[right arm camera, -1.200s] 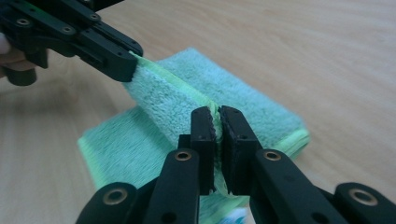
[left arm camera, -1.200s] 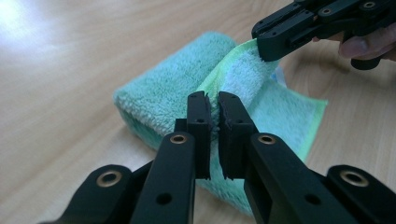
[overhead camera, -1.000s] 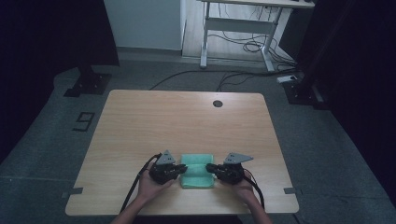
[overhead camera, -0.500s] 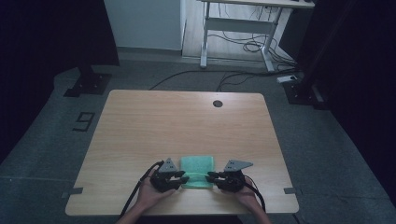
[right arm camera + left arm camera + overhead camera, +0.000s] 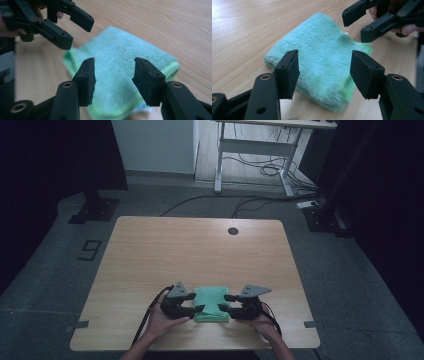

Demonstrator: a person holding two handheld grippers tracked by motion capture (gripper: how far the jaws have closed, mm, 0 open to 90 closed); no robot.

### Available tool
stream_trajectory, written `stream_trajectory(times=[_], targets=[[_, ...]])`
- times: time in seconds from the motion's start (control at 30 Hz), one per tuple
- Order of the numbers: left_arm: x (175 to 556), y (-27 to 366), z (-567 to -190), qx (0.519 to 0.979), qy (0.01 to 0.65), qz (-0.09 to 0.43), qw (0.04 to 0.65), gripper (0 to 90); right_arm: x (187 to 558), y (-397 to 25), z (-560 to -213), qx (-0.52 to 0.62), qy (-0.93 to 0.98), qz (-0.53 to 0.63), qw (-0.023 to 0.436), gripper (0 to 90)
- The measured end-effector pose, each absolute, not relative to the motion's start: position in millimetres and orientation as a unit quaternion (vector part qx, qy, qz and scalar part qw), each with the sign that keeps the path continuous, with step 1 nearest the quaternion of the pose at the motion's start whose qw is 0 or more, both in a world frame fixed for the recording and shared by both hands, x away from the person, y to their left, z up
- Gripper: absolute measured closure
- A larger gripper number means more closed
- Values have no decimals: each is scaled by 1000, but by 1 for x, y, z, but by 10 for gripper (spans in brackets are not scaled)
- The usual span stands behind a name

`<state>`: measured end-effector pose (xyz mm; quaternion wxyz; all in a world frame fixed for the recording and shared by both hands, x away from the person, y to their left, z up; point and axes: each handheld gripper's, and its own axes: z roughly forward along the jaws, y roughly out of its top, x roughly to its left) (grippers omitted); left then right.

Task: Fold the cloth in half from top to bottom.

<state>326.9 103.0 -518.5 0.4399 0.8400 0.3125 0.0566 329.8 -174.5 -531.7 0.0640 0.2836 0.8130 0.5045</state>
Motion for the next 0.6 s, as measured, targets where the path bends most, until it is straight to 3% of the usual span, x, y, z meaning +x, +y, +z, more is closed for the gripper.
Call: stream_trajectory(times=[0.27, 0.6], targets=[[338, 96, -536, 858, 326, 54, 394, 355, 332, -157, -548, 294, 836, 460, 51, 326], [339, 98, -535, 852, 327, 69, 402, 350, 330, -154, -546, 283, 842, 454, 73, 303]])
